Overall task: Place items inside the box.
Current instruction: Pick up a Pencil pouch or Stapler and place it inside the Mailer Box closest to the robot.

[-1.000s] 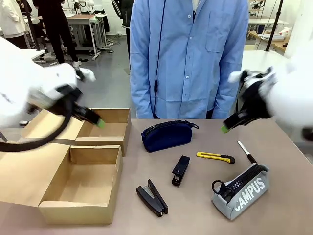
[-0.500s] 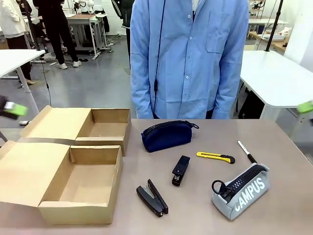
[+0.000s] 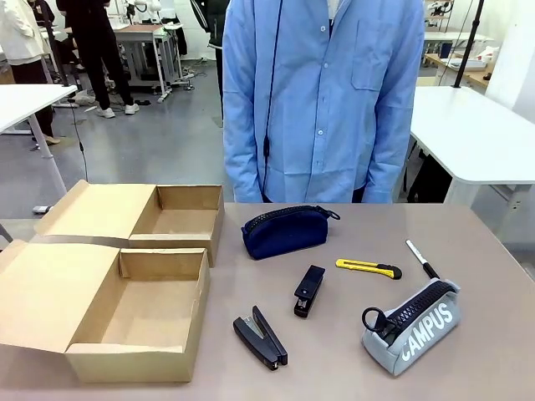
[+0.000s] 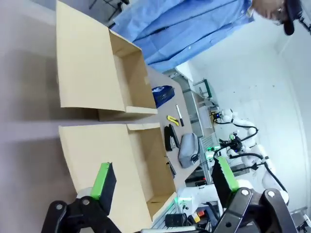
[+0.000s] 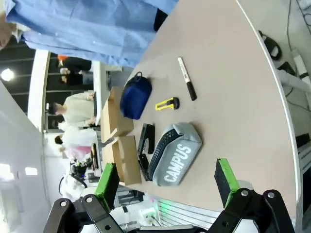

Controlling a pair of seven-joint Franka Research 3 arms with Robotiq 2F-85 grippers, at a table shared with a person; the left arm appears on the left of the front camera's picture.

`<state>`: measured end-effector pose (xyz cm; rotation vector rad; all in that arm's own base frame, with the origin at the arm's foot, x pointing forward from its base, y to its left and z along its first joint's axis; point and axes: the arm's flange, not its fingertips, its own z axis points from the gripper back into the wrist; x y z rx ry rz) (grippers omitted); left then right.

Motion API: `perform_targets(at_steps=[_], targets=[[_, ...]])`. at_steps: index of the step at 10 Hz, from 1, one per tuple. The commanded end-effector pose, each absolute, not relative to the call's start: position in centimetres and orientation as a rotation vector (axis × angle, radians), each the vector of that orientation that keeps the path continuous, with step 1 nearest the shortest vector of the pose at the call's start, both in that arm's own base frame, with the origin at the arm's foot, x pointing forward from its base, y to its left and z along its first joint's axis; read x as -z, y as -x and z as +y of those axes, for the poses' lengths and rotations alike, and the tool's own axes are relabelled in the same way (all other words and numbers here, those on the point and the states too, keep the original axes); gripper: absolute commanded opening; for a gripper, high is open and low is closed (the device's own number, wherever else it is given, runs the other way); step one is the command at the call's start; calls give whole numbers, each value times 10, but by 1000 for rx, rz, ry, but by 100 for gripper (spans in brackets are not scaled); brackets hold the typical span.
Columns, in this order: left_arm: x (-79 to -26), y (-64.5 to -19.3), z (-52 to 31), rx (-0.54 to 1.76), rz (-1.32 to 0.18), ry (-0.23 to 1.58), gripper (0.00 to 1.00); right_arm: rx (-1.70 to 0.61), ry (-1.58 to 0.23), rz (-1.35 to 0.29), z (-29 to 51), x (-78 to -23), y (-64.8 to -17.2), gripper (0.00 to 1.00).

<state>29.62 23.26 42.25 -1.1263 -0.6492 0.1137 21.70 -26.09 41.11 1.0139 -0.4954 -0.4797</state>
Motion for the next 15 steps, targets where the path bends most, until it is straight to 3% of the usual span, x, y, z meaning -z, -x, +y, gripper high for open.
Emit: perform_targets(at_steps=[1, 6, 7, 9, 11, 12, 14, 15], targets=[[-430, -294, 227, -17, -593, 1062, 100, 380, -1019, -486, -235, -440, -213, 100], [-430, -294, 227, -17, -593, 1062, 100, 400, -1009, -451, -234, -441, -219, 100], [-430, -294, 227, -17, -593, 1062, 100, 257, -912, -465, -209, -453, -229, 100], [-430, -294, 227, -17, -593, 1062, 100, -328, -668, -562, -138, -483, -243, 100], [-430, -294, 227, -17, -593, 1062, 100, -917, -417, -542, -81, -495, -238, 100], [-430, -294, 227, -17, -593, 1062, 100, -948, -437, -550, -78, -498, -239, 100], [-430, -294, 227, -17, -593, 1062, 100, -689, -521, -559, -121, -494, -240, 100], [-430, -294, 227, -17, -593, 1062, 100, -615, -601, -662, -166, -487, -224, 100]])
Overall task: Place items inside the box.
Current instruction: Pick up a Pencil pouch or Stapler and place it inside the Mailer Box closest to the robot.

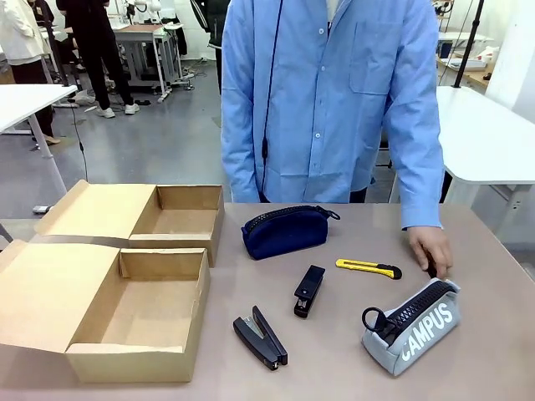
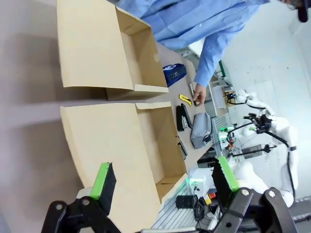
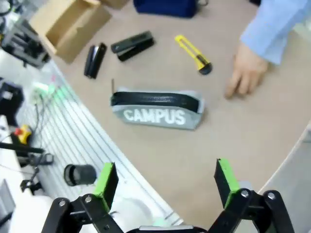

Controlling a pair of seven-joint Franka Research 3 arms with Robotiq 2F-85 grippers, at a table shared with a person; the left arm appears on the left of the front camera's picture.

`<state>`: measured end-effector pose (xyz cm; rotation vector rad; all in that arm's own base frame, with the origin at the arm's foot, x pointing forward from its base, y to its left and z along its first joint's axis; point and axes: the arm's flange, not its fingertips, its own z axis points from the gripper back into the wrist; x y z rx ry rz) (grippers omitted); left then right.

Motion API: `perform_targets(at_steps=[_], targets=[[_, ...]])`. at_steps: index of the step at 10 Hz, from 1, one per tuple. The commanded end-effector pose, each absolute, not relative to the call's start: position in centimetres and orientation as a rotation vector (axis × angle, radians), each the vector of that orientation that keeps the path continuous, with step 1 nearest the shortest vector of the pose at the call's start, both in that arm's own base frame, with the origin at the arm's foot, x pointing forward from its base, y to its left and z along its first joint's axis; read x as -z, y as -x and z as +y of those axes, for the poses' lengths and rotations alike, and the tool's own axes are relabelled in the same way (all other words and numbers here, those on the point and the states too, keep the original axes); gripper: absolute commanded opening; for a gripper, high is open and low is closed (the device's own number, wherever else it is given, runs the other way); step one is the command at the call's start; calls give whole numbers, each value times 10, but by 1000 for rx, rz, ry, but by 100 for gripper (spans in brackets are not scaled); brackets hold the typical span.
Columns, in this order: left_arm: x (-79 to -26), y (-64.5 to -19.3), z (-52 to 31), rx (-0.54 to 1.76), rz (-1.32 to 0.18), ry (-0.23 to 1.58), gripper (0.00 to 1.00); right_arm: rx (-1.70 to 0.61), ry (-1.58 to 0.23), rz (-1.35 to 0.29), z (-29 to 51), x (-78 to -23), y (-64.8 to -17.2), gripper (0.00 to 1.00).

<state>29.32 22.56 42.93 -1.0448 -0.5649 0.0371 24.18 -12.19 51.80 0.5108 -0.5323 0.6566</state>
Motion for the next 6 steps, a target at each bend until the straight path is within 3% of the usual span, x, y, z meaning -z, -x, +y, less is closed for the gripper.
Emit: perform_targets(at_steps=[1, 4, 6], targets=[[-430, -294, 227, -17, -593, 1062, 100, -556, -631, -698, -195, -476, -207, 100], [-430, -294, 227, -17, -593, 1062, 100, -494, -760, -831, -239, -434, -172, 100], [-430, -294, 227, -17, -593, 1062, 100, -439, -783, -802, -234, -424, -188, 100]])
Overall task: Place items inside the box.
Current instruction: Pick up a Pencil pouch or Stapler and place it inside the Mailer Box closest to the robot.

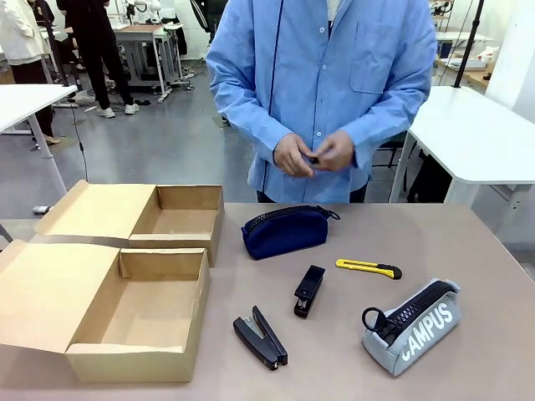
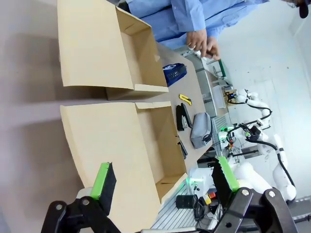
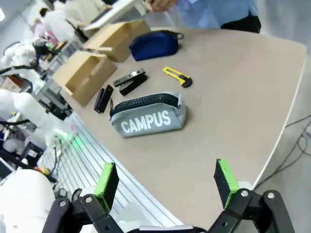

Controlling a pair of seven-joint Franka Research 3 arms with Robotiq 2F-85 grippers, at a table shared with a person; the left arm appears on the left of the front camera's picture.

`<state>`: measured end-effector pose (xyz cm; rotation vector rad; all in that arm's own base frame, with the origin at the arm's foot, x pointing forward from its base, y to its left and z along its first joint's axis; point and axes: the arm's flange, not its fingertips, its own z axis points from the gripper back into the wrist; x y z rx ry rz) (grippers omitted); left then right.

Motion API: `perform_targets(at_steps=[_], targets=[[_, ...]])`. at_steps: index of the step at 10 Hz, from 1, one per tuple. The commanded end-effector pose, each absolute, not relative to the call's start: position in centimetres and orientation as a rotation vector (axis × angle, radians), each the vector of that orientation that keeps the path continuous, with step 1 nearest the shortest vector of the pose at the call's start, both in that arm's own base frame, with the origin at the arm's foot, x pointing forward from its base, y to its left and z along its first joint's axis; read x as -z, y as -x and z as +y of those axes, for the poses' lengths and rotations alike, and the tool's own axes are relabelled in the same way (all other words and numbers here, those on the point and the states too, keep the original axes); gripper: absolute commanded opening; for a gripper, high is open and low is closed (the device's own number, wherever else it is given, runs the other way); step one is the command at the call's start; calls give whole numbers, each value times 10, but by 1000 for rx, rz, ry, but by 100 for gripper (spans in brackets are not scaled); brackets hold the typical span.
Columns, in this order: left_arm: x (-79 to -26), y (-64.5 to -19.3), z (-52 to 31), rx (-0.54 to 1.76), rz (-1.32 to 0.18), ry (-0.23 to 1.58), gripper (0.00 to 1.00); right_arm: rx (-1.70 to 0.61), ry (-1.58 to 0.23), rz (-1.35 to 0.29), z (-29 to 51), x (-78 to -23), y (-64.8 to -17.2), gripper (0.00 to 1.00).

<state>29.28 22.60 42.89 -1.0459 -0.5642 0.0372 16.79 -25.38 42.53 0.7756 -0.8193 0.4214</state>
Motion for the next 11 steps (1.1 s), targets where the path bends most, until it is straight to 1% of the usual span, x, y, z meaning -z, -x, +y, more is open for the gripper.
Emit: perform_targets(at_steps=[1, 3, 5, 6, 8, 9, 10, 11], targets=[[-430, -294, 227, -17, -593, 1062, 100, -521, -755, -759, -213, -432, -204, 100], [-430, -294, 227, -17, -593, 1062, 100, -764, -657, -680, -154, -454, -235, 100], [-430, -294, 227, -17, -593, 1062, 100, -1023, -518, -576, -87, -468, -260, 100], [-430, -294, 227, -17, -593, 1062, 100, -1192, -438, -483, -44, -468, -266, 100], [-430, -294, 227, -17, -593, 1062, 100, -1522, -315, -273, 34, -449, -263, 100], [-430, -294, 227, -17, -593, 1062, 100, -1425, -304, -322, 65, -440, -266, 100], [-430, -294, 227, -17, -593, 1062, 100, -1336, -429, -314, 7, -491, -282, 100], [-430, -294, 227, -17, -593, 1062, 100, -1336, -429, -314, 7, -491, -282, 100]])
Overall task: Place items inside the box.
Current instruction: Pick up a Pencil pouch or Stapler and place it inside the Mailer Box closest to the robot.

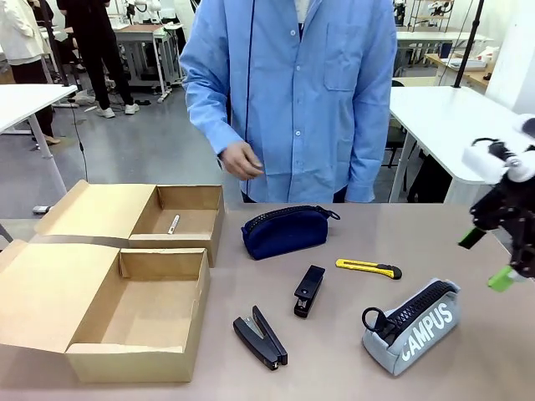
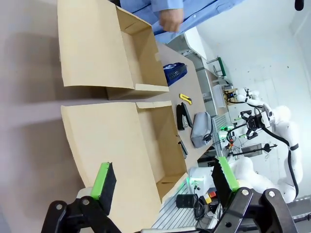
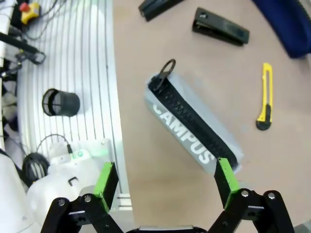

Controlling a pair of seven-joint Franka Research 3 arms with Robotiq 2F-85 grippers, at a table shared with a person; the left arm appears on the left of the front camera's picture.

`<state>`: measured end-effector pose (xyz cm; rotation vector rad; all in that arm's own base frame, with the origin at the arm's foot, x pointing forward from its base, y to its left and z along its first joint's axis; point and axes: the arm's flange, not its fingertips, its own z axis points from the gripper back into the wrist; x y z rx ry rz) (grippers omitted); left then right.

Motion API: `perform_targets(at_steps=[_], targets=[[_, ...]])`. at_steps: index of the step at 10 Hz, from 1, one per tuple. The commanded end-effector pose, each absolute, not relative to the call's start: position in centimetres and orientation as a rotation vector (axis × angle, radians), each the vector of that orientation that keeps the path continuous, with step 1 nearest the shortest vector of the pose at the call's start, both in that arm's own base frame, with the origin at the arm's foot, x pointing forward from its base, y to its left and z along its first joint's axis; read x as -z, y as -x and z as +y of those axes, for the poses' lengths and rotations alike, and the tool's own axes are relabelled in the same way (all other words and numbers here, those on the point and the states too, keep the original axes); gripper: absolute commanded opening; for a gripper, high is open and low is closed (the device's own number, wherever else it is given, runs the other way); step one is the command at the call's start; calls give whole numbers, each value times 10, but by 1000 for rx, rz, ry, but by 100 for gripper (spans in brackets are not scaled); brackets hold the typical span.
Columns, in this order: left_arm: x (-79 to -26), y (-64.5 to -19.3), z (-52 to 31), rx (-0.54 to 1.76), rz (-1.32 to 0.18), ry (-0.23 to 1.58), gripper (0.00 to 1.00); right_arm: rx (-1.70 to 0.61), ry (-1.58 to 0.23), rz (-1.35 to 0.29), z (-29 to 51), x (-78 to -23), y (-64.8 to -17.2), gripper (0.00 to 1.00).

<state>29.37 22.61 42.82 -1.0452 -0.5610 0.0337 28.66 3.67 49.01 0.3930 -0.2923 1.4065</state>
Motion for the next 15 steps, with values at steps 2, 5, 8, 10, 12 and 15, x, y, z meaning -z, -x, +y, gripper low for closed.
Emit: perform_targets(at_steps=[2, 5, 8, 10, 12, 15], targets=[[-430, -294, 227, -17, -593, 1062, 100, -1532, -309, -199, 79, -472, -291, 100], [-430, -294, 227, -17, -593, 1062, 100, -1616, -278, -166, 104, -429, -320, 100], [-430, -294, 227, -17, -593, 1062, 100, -1710, -249, -51, 116, -387, -330, 100], [-430, -294, 227, -17, -593, 1062, 100, -1704, -229, -64, 117, -363, -336, 100], [-430, -294, 227, -17, -593, 1062, 100, -1693, -231, -59, 114, -342, -339, 100], [-430, -294, 227, -17, -593, 1062, 100, -1674, -258, 3, 114, -330, -338, 100]])
